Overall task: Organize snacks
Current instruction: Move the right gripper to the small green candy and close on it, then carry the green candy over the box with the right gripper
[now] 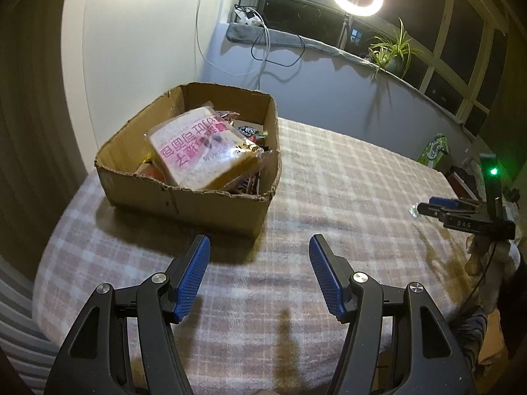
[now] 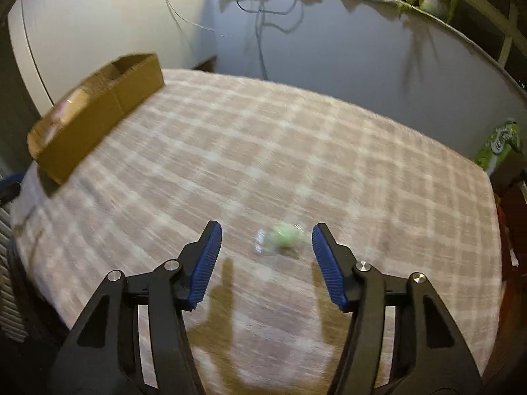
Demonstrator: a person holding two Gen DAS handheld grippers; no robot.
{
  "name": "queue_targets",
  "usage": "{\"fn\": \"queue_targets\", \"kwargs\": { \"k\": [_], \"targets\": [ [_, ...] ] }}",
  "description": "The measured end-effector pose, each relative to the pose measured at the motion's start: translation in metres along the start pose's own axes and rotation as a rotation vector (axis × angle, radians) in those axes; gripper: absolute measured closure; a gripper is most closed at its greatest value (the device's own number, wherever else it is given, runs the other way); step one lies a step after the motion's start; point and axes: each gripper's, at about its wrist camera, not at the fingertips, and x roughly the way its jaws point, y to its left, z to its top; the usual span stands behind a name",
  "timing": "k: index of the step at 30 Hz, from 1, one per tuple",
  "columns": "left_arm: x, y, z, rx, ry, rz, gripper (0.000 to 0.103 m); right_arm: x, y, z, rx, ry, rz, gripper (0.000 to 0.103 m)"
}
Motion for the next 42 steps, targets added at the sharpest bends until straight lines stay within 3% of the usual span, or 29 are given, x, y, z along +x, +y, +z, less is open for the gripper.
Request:
{"fn": "queue_targets", "kwargs": {
  "k": [3,5,10,12,18,28,42],
  "targets": [
    [-0.001,0.001,-0.001,-0.006,0.000,0.007,0.041,0.004,-0.004,-0.003,0.005,0.005,-0.014,0.043],
    [0.000,0.001,-0.002,-0.010,0.004,0.010,0.041,0.009,-0.007,-0.003,0.018,0.012,-0.010,0.052],
    [0.003,-0.003,-0.005,-0.004,0.017,0.003,0.041,0.018,-0.005,-0.001,0.012,0.021,-0.004,0.056],
    [0.003,-0.003,-0.005,-0.004,0.019,0.003,0.041,0.021,-0.004,-0.001,0.010,0.030,0.005,0.068],
    [0.004,-0.003,-0.005,-0.006,0.019,0.000,0.041,0.021,-0.003,-0.001,-0.001,0.030,0.000,0.074],
    [0.000,-0.002,-0.004,-0.006,0.005,0.005,0.041,0.005,0.008,0.021,0.025,-0.023,0.065,0.075],
    [0.000,0.012,-0.001,-0.023,-0.003,0.026,0.041,0.002,0.100,0.108,-0.131,-0.111,0.213,0.075]
  ]
}}
